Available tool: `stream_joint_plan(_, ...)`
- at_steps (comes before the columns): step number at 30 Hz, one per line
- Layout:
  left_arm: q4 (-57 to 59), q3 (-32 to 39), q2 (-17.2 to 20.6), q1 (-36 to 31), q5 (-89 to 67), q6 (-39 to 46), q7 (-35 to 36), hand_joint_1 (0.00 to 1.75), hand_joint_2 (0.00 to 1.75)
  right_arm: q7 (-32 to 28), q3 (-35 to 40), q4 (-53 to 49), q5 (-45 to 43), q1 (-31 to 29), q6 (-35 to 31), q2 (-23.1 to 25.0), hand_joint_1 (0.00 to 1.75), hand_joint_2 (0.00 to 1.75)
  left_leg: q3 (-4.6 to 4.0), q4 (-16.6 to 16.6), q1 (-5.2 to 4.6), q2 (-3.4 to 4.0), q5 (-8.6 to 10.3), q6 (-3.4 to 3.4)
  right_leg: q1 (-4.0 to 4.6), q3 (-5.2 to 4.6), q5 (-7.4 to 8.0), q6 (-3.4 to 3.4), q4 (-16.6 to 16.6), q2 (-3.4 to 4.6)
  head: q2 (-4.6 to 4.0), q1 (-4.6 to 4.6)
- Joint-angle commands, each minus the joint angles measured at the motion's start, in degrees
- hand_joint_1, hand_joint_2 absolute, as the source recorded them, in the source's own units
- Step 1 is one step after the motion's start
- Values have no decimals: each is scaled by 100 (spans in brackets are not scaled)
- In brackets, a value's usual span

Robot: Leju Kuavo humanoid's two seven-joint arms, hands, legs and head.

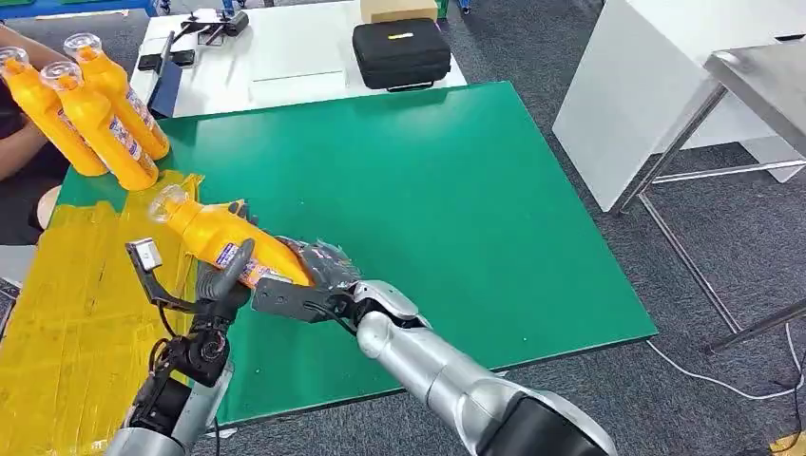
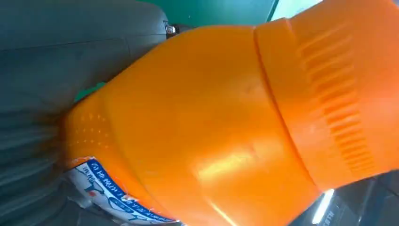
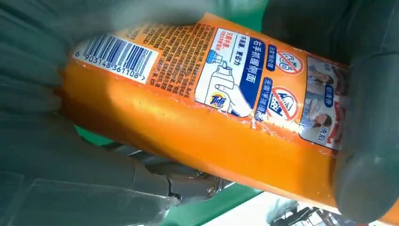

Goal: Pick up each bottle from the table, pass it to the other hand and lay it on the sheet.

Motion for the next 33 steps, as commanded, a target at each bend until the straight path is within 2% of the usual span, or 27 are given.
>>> stream_joint_plan(1,72,52,-20,-397,4,-30,11,175,175,-71,560,319,25,91,264,48,175,175,21,-1,6,-11,-9,-5,7,27,-13,-2,-3,-16,0,2)
stream_joint_plan(3,12,75,-21,-362,6,-57,-5,175,175,-69,575,357,-5,64,252,48,175,175,44,2,5,-15,-21,-8,7,50,-27,-3,1,-22,0,0)
stream_joint_plan(7,-94,127,-22,-287,20,-73,-11,175,175,-16,552,409,-7,51,196,25,175,175,27,0,5,-10,-12,-6,7,32,-16,-2,-2,-17,0,0)
stream_joint_plan(11,-213,155,48,-212,-60,-38,-109,175,175,166,311,399,-54,0,-151,-136,175,175,53,3,5,-15,-24,-9,8,59,-30,-2,2,-24,0,0)
stream_joint_plan(13,-350,199,99,-187,-378,252,-273,175,175,229,95,308,-105,-80,-168,-340,175,175,18,-1,5,-13,-6,-4,6,24,-10,-1,-4,-19,0,2)
stream_joint_plan(14,-410,155,164,-196,-859,711,-422,175,175,246,-92,246,-199,-102,-176,-431,3,175,33,1,6,-17,-12,-5,8,40,-18,0,-3,-25,0,-2)
stream_joint_plan(15,-456,121,183,-219,-1334,1264,-520,175,175,284,-289,165,-300,-130,-205,-547,0,175,17,-1,4,-17,-5,-3,6,23,-11,0,-4,-23,0,-2)
stream_joint_plan(16,-536,211,170,-210,-1397,1280,-453,175,175,284,-416,53,-292,-136,-60,-662,0,175,28,1,5,-20,-10,-4,7,36,-17,0,-2,-28,0,2)
stream_joint_plan(17,-587,144,229,-223,-2038,1994,-630,175,175,300,-653,-73,-413,-106,-195,-721,0,0,15,0,4,-23,-4,-2,6,23,-11,1,-3,-28,0,-2)
stream_joint_plan(18,-734,230,242,-191,-2385,2356,-625,175,175,260,-894,-323,-511,-75,-141,-883,0,0,30,4,3,-30,-11,-3,5,41,-20,2,1,-37,0,2)
stream_joint_plan(19,-759,252,256,-186,-2397,2346,-605,175,175,248,-931,-362,-518,-75,-118,-932,0,0,13,1,3,-22,-3,-2,4,21,-9,1,-1,-24,0,0)
stream_joint_plan(21,-897,321,307,-157,-3098,3043,-714,175,175,180,-1229,-693,-631,25,-98,-1098,0,0,11,4,2,-16,-5,-1,3,20,-8,2,1,-16,0,4)
stream_joint_plan(24,-682,478,684,-357,-4855,4852,-817,175,175,-183,-1772,-1614,-1051,242,-193,-1515,0,0,20,4,-1,-26,-10,-3,3,31,-12,4,1,-27,0,0)
stream_joint_plan(25,-597,556,746,-397,-4840,4779,-841,175,175,-169,-1820,-1732,-1078,262,-137,-1572,0,0,32,9,-1,-38,-16,-5,4,45,-24,3,6,-41,0,2)
stream_joint_plan(26,-471,534,828,-440,-5202,5107,-857,175,175,-174,-1852,-1794,-1100,288,-136,-1585,0,0,34,10,-1,-39,-15,-4,4,47,-25,2,9,-41,0,4)
stream_joint_plan(27,-353,1263,656,-448,-6486,5285,-913,175,175,-214,-1962,-2043,-1153,393,-128,-1610,0,0,15,5,-1,-30,-4,-2,3,26,-11,2,2,-29,0,2)
stream_joint_plan(29,-233,2133,551,-510,-7718,5285,-944,175,175,-235,-2029,-2343,-1178,510,-111,-1640,0,0,16,0,-3,-12,-5,-1,1,24,-5,2,-3,-12,0,4)
stream_joint_plan(30,-95,2404,420,-579,-8167,5285,-1083,175,175,-227,-2046,-2441,-1181,545,-103,-1646,0,0,37,1,-3,-6,-15,-4,2,44,-14,1,-1,-7,0,0)
stream_joint_plan(31,-186,2842,369,-594,-9035,5285,-1077,175,175,-229,-2079,-2531,-1218,580,-92,-1643,0,0,9,0,-3,-5,-3,-2,1,15,-1,1,-2,-2,0,0)
stream_joint_plan(32,-297,3140,338,-582,-9625,5285,-1061,175,175,-232,-2067,-2574,-1216,584,-80,-1644,0,0,34,3,-5,-12,-15,-5,-1,40,-18,1,4,-13,0,0)
stream_joint_plan(33,-273,3413,281,-612,-10313,5285,-1015,175,175,-232,-2044,-2605,-1217,579,-54,-1641,0,0,22,2,-3,-9,-9,-3,1,25,-10,1,1,-10,0,0)
